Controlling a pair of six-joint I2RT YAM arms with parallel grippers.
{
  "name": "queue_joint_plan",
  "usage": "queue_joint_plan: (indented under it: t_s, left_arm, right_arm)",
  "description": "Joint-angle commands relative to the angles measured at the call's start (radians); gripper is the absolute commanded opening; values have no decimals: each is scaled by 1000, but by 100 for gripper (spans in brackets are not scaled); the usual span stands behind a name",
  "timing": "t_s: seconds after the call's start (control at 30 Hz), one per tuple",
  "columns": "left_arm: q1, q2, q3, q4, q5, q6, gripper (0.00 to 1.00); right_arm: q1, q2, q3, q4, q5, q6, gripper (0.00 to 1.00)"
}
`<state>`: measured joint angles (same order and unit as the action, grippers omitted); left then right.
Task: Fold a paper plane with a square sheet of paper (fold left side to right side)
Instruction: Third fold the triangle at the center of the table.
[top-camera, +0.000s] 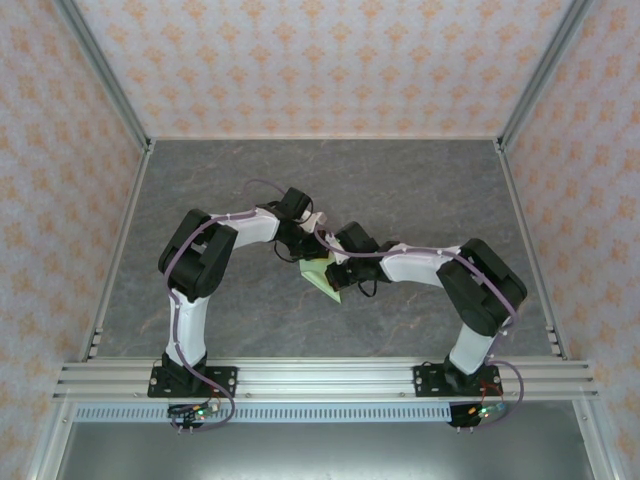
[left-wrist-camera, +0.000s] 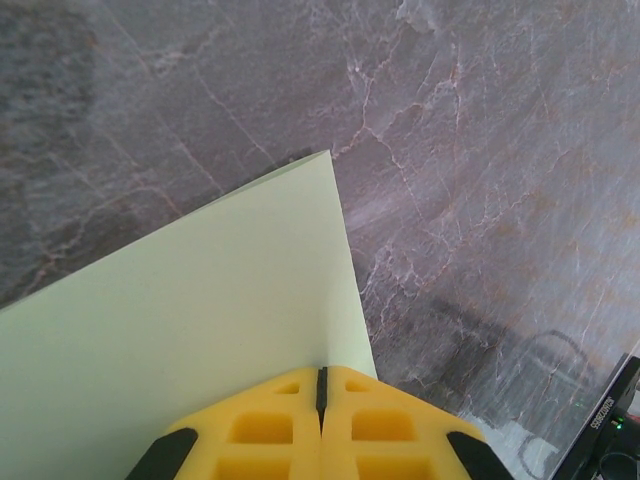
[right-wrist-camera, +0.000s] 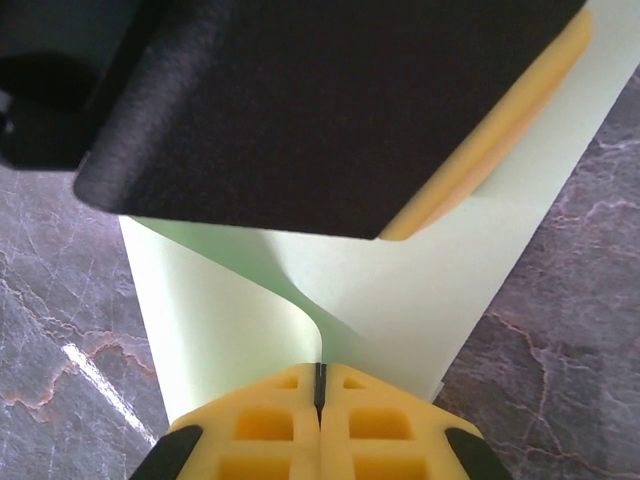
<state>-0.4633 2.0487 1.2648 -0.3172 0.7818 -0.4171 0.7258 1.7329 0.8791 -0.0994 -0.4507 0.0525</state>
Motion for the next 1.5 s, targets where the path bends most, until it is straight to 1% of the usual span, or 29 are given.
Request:
queue_joint_plan:
  t_s: [0.0, 0.57, 0.77, 1.3, 1.47]
  left_arm:
    - [-9, 28, -13, -68, -38, 17, 6]
    - [-10, 25, -20, -65, -38, 17, 6]
    - [-10, 25, -24, -60, -36, 17, 6]
    - [-9, 21, -25, -62, -37, 18, 5]
    - [-10, 21, -25, -62, -36, 18, 5]
  right_arm:
    - [-7, 0, -22, 11, -5, 8, 0]
    - [-11, -81, -54, 26, -9, 13, 1]
    - [-11, -78, -53, 27, -10, 16, 1]
    - [-13, -40, -19, -4, 35, 16, 1]
    - [-29, -38, -24, 10, 11, 25, 1]
